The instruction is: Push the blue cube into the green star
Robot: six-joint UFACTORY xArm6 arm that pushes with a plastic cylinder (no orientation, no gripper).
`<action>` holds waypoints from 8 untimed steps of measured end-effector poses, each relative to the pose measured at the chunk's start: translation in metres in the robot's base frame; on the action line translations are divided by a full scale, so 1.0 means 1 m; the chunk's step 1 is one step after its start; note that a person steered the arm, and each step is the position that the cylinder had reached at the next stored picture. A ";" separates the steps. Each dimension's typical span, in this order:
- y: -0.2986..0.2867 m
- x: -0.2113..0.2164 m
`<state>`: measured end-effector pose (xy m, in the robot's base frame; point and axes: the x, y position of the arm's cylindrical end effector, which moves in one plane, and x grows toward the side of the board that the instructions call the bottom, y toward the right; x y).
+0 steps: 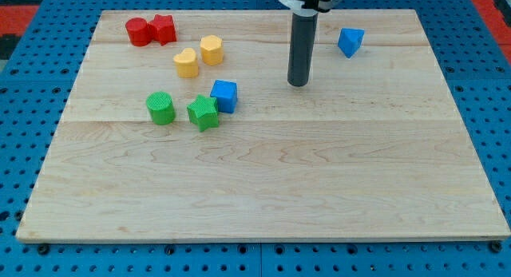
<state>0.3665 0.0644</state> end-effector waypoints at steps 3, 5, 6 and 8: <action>0.018 0.015; -0.054 -0.024; -0.116 -0.004; -0.155 0.036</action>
